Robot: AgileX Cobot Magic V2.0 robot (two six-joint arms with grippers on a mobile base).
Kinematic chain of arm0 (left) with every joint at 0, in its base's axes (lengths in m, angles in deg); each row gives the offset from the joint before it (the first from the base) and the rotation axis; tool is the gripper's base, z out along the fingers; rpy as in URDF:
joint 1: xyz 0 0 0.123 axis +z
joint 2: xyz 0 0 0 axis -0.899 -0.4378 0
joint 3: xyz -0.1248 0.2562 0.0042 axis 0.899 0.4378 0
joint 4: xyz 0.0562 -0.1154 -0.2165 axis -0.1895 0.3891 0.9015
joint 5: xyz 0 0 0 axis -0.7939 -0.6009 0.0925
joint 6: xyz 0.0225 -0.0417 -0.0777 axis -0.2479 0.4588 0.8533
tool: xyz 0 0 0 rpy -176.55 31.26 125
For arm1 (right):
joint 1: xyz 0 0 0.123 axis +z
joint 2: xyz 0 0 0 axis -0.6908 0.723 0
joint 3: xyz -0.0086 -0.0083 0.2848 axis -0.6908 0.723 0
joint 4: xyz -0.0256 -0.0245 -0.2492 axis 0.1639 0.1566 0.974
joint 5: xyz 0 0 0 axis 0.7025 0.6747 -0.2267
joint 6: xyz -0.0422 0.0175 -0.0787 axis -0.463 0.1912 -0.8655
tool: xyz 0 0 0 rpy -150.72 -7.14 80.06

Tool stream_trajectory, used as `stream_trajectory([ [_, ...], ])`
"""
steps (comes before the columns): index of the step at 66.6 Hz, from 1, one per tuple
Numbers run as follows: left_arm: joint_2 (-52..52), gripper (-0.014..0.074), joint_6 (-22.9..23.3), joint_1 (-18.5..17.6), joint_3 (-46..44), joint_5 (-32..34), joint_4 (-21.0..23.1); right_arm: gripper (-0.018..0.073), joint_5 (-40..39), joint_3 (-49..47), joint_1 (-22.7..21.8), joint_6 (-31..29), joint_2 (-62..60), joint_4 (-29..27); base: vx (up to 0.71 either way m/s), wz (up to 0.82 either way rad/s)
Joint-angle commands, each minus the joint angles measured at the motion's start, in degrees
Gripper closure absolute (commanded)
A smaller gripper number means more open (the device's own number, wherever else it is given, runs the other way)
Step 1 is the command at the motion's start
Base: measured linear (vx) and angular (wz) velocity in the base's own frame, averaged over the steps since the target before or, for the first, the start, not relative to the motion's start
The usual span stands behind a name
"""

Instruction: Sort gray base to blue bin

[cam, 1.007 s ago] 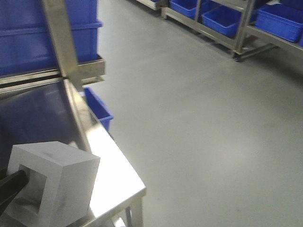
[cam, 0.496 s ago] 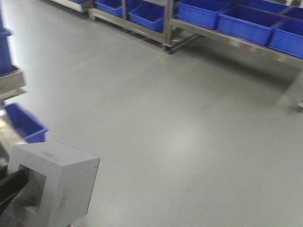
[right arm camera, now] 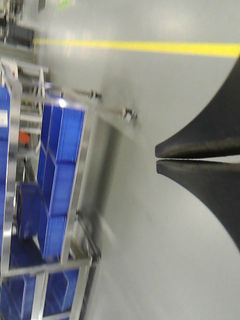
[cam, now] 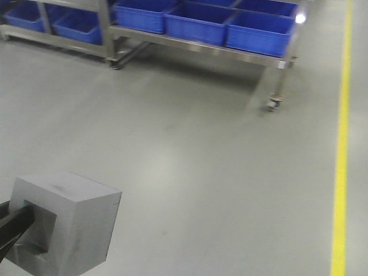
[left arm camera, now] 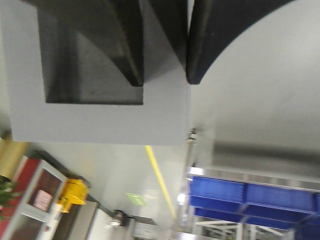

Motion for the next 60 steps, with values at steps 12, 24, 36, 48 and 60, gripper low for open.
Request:
stream_trajectory([
  [12, -0.1, 0.0603, 0.4, -0.4, -1.7, 5.9, 0.0, 0.0564, -4.6, 0.3, -0.4, -0.4, -0.4, 0.5, 0.15, -0.74],
  [24, -0.1, 0.0603, 0.4, -0.4, -1.7, 5.9, 0.0, 0.0564, -4.6, 0.3, -0.4, -0.4, -0.4, 0.5, 0.20, -0.67],
  [36, -0.1, 0.0603, 0.4, -0.4, -1.7, 5.9, 0.0, 0.0564, -4.6, 0.3, -0.4, -0.4, -0.4, 0.5, 0.25, -0.53],
  [48, -0.1, 0.0603, 0.4, -0.4, -1.7, 5.9, 0.0, 0.0564, -4.6, 0.3, -0.4, -0.4, -0.4, 0.5, 0.30, -0.34],
  [60, -0.1, 0.0603, 0.4, -0.4, -1.7, 5.9, 0.0, 0.0564, -4.5, 0.3, -0.4, -0.4, -0.4, 0.5, 0.34, -0.23],
])
